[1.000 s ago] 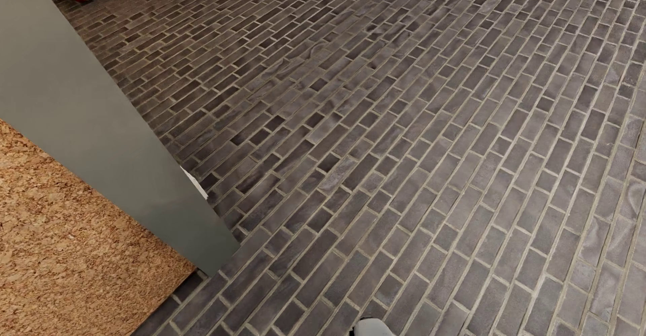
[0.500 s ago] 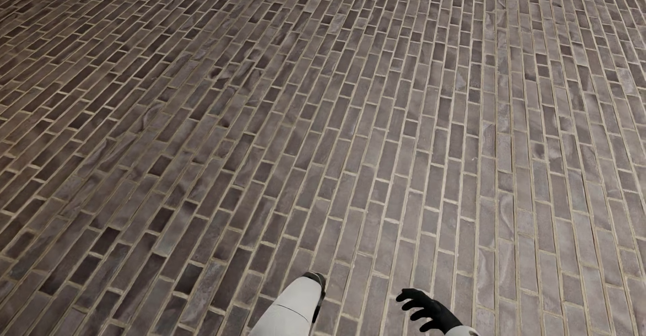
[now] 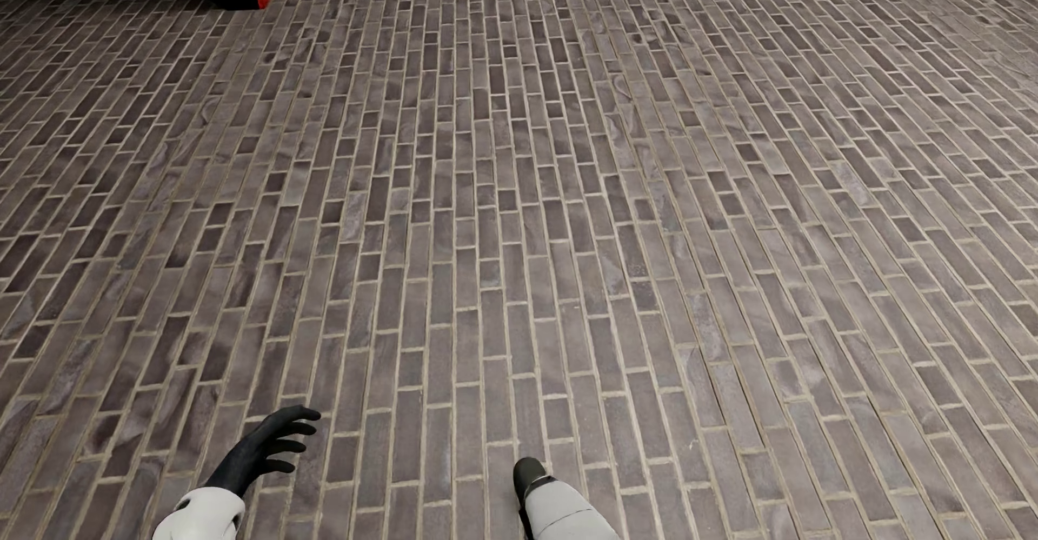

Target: Move towards the plant

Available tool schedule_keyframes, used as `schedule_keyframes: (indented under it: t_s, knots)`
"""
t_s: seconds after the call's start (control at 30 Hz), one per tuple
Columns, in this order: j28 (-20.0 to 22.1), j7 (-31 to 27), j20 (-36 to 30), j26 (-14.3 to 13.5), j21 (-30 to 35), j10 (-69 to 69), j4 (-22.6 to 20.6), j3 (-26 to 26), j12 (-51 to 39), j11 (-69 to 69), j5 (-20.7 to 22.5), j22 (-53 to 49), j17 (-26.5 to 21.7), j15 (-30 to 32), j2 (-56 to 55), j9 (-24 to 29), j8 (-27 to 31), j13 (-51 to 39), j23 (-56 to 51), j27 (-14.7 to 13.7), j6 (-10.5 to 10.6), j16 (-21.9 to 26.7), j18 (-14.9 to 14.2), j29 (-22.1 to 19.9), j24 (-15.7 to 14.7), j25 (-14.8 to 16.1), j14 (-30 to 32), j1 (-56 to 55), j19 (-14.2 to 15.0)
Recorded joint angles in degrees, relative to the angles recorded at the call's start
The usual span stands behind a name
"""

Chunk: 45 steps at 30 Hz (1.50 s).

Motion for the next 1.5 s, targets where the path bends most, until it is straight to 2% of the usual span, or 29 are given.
schedule_keyframes:
  t_s: [0.03,0.07,0.1,0.13,0.2,0.27,0.43,0.47,0.5,0.53,0.6,0.63,0.7,0.73,0.77,0.83,0.87,0.93,0.97,1.0,1.07,1.1,1.13,1.2,1.27,1.4,1.43,1.47,1.5]
  knots:
    - [0.0,0.0,0.3,0.0,-0.9,3.2,1.3,-1.1,1.1,4.5,0.1,1.4,0.8,15.7,-1.7,-0.6,0.0,0.7,1.5,0.0,0.0,-0.2,0.0,0.0,0.0,0.0,9.2,0.7,0.0]
    - [0.0,0.0,-0.5,0.0,-0.9,11.2,4.4,0.7,2.2,9.3,3.2,4.0,1.4,27.4,-3.5,-1.8,0.0,0.8,3.3,0.0,2.6,-1.4,0.0,0.0,0.0,0.0,22.1,-2.7,0.0]
    - [0.0,0.0,-1.5,0.0,0.3,20.4,4.2,4.3,4.1,14.9,5.6,7.8,1.7,27.9,-1.5,-1.2,0.0,-0.6,4.6,0.0,3.1,-2.6,0.0,0.0,0.0,0.0,31.2,-5.0,0.0]
    - [0.0,0.0,-3.5,0.0,0.3,32.8,4.3,7.9,5.4,15.3,8.1,11.3,2.0,25.1,2.4,-1.0,0.0,-2.5,4.1,0.0,3.7,-3.7,0.0,0.0,0.0,0.0,30.7,-12.2,0.0]
    - [0.0,0.0,-10.6,0.0,-3.3,47.5,1.8,15.9,9.2,9.6,11.4,19.0,2.3,18.8,16.5,0.2,0.0,-7.3,0.2,0.0,2.6,-5.0,0.0,0.0,0.0,0.0,13.3,-23.4,0.0]
    - [0.0,0.0,-15.9,0.0,-8.9,45.3,-1.3,23.5,14.4,2.1,11.1,26.1,2.0,10.0,31.3,0.5,0.0,-12.3,-6.7,0.0,0.2,-5.4,0.0,0.0,0.0,0.0,4.8,-34.8,0.0]
    - [0.0,0.0,-14.6,0.0,-25.1,-0.2,-0.2,39.1,26.3,-4.9,4.6,33.6,-1.0,-7.6,50.9,-2.9,0.0,-23.8,-26.2,0.0,-2.8,-4.2,0.0,0.0,0.0,0.0,7.3,-49.7,0.0]
    - [0.0,0.0,-14.5,0.0,-27.3,-22.2,0.4,41.0,27.6,-4.2,2.8,34.4,-2.1,-7.5,52.9,-3.8,0.0,-24.9,-29.2,0.0,-3.0,-3.6,0.0,0.0,0.0,0.0,16.9,-52.0,0.0]
    - [0.0,0.0,-13.3,0.0,-29.5,-1.0,0.7,43.4,28.5,-2.6,0.7,35.4,-2.5,-5.5,55.5,-3.8,0.0,-25.1,-30.2,0.0,-2.9,-3.4,0.0,0.0,0.0,0.0,4.8,-53.5,0.0]
    - [0.0,0.0,-13.4,0.0,-30.4,4.8,-0.1,44.9,29.0,1.3,-1.2,36.7,-2.4,-1.0,57.5,-3.7,0.0,-24.4,-30.1,0.0,-3.5,-2.8,0.0,0.0,0.0,0.0,7.7,-53.8,0.0]
    - [0.0,0.0,-14.0,0.0,-29.6,19.3,-5.8,43.1,27.4,19.0,-5.7,40.4,0.2,18.8,53.5,-3.9,0.0,-21.6,-25.7,0.0,-7.5,-2.4,0.0,0.0,0.0,0.0,8.9,-55.3,0.0]
    - [0.0,0.0,-15.0,0.0,-25.6,21.0,-7.1,41.2,25.4,32.6,-4.7,40.4,0.7,25.6,48.6,-3.0,0.0,-20.1,-22.8,0.0,-6.5,-3.1,0.0,0.0,0.0,0.0,4.9,-51.0,0.0]
    - [0.0,0.0,-14.8,0.0,-14.7,16.6,-9.9,34.5,22.1,50.0,-2.9,33.5,2.6,19.8,36.6,-1.7,0.0,-20.6,-10.7,0.0,-5.4,-4.2,0.0,0.0,0.0,0.0,3.0,-40.1,0.0]
    - [0.0,0.0,-12.8,0.0,-15.2,12.9,-10.2,30.5,20.0,50.6,-0.7,28.6,3.3,18.8,31.0,-1.3,0.0,-17.0,-9.7,0.0,-3.2,-5.5,0.0,0.0,0.0,0.0,3.3,-34.1,0.0]
    - [0.0,0.0,-11.0,0.0,-15.4,9.0,-10.4,26.3,18.6,45.9,0.5,22.3,5.1,20.8,26.3,-0.7,0.0,-14.2,-4.1,0.0,-2.4,-5.6,0.0,0.0,0.0,0.0,3.6,-27.8,0.0]
    - [0.0,0.0,-9.5,0.0,-4.4,3.6,-8.4,19.4,13.5,23.6,2.7,11.0,3.8,30.9,18.0,-0.6,0.0,-10.3,1.6,0.0,-0.1,-5.6,0.0,0.0,0.0,0.0,4.9,-18.8,0.0]
    - [0.0,0.0,-6.8,0.0,-2.5,1.5,-7.5,16.8,11.8,11.6,2.7,5.2,3.8,29.8,16.0,-0.7,0.0,-7.5,3.2,0.0,0.3,-5.4,0.0,0.0,0.0,0.0,3.5,-14.0,0.0]
    - [0.0,0.0,-4.0,0.0,1.1,0.4,-6.8,11.5,6.6,-1.5,0.1,-2.1,3.0,0.0,11.3,-1.8,0.0,-3.3,4.5,0.0,-0.4,-4.0,0.0,0.0,0.0,0.0,0.6,-8.9,0.0]
    - [0.0,0.0,-2.0,0.0,0.1,0.7,-5.4,9.1,5.0,-0.5,-0.6,-4.5,2.7,-8.7,9.7,-2.1,0.0,-1.5,4.0,0.0,-0.1,-3.4,0.0,0.0,0.0,0.0,-0.1,-6.4,0.0]
    - [0.0,0.0,0.0,0.0,1.9,1.4,-4.7,5.7,4.6,-0.5,-1.7,-5.5,2.2,-6.8,8.7,-1.5,0.0,-0.5,4.8,0.0,-0.8,-3.2,0.0,0.0,0.0,0.0,1.2,-3.5,0.0]
    - [0.0,0.0,2.1,0.0,0.0,8.0,-1.4,4.7,7.1,2.0,2.4,-3.8,2.3,16.3,6.6,-3.4,0.0,2.0,6.1,0.0,0.9,-3.6,0.0,0.0,0.0,0.0,12.3,-1.5,0.0]
    - [0.0,0.0,0.8,0.0,0.6,17.6,1.1,6.3,8.1,7.3,5.4,-0.6,2.6,24.4,5.2,-4.1,0.0,1.9,7.3,0.0,2.9,-4.4,0.0,0.0,0.0,0.0,22.2,-4.7,0.0]
    - [0.0,0.0,-1.1,0.0,0.5,27.3,2.0,7.5,9.5,11.1,7.5,4.5,2.5,25.4,8.3,-3.0,0.0,1.2,8.0,0.0,3.5,-5.5,0.0,0.0,0.0,0.0,28.8,-7.3,0.0]
    - [0.0,0.0,-8.8,0.0,-0.9,47.4,3.3,11.5,8.3,10.1,12.1,16.3,3.2,21.4,16.8,-0.5,0.0,-5.2,7.2,0.0,4.4,-6.3,0.0,0.0,0.0,0.0,18.1,-20.1,0.0]
    - [0.0,0.0,-14.6,0.0,-4.3,49.1,-0.6,19.1,11.3,4.4,11.2,24.7,3.0,13.2,29.4,-0.4,0.0,-10.3,0.8,0.0,1.6,-6.4,0.0,0.0,0.0,0.0,3.9,-29.4,0.0]
    - [0.0,0.0,-16.9,0.0,-15.3,11.2,-1.2,34.1,19.7,-3.2,6.1,31.3,2.0,-0.4,44.1,-1.9,0.0,-22.4,-14.3,0.0,-2.0,-5.0,0.0,0.0,0.0,0.0,5.3,-40.3,0.0]
    - [0.0,0.0,-17.3,0.0,-17.6,1.8,-0.7,35.2,21.0,-3.8,6.2,32.4,1.6,-3.6,45.7,-2.8,0.0,-25.5,-17.6,0.0,-1.8,-4.9,0.0,0.0,0.0,0.0,11.0,-41.6,0.0]
    - [0.0,0.0,-17.6,0.0,-20.0,-19.8,-0.1,35.4,22.6,-3.3,5.0,32.5,1.3,-6.2,47.0,-3.8,0.0,-27.9,-19.3,0.0,-2.0,-4.8,0.0,0.0,0.0,0.0,29.7,-43.8,0.0]
    - [0.0,0.0,-18.0,0.0,-21.6,-23.1,-0.1,35.8,23.8,-2.6,3.9,32.7,0.6,-7.8,49.1,-4.2,0.0,-29.3,-22.4,0.0,-2.1,-4.8,0.0,0.0,0.0,0.0,28.5,-45.9,0.0]
